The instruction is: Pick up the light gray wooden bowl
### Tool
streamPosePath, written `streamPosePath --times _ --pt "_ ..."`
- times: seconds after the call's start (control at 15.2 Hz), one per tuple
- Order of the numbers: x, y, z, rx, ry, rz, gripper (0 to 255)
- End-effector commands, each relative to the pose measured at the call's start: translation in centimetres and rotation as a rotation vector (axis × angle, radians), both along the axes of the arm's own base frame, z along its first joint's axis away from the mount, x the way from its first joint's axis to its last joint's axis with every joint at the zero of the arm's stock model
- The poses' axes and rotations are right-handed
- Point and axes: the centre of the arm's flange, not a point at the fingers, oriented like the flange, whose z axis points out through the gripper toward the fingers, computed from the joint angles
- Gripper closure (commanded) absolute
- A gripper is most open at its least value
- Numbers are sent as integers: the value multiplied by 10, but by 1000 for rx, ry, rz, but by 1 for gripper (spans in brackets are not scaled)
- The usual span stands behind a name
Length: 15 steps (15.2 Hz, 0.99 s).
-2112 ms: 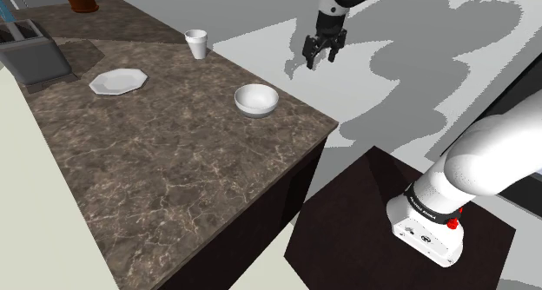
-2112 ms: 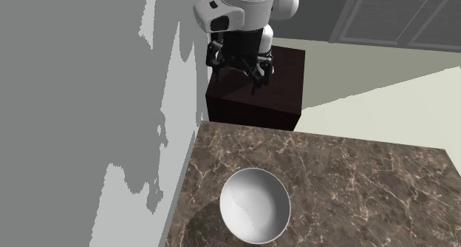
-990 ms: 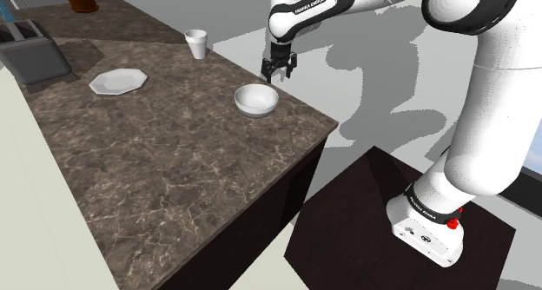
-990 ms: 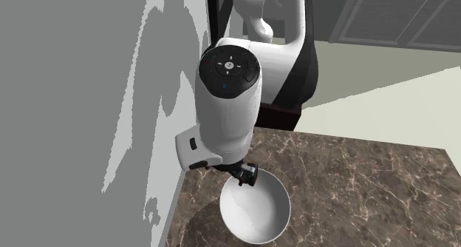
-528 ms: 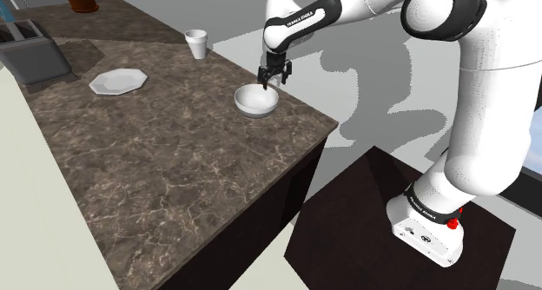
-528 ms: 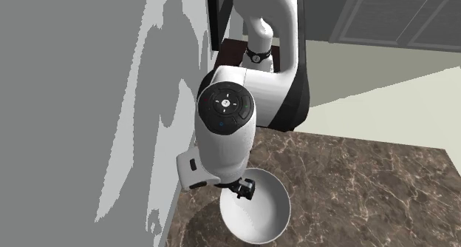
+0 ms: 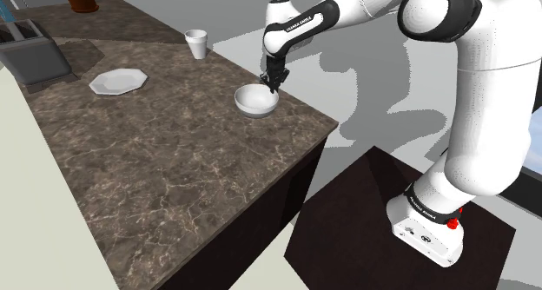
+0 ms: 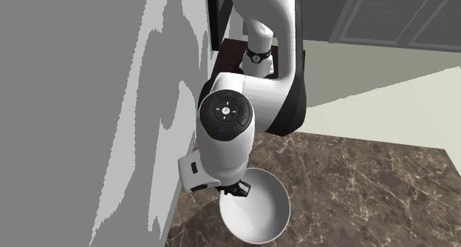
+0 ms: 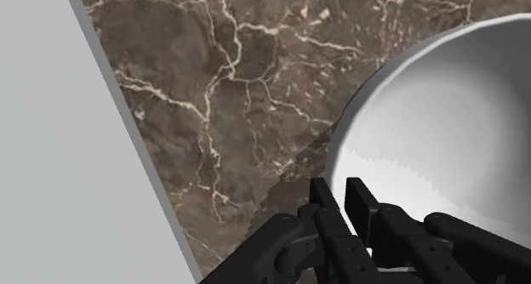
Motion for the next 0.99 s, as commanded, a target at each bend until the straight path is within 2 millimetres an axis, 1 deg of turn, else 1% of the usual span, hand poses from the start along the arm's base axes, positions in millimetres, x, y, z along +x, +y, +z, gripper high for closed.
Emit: streamPosePath --times 0.0,0.26,0.92 --pt "0 0 -1 0 0 0 255" --pt "0 1 0 0 1 1 255" --pt "0 1 53 0 1 1 255"
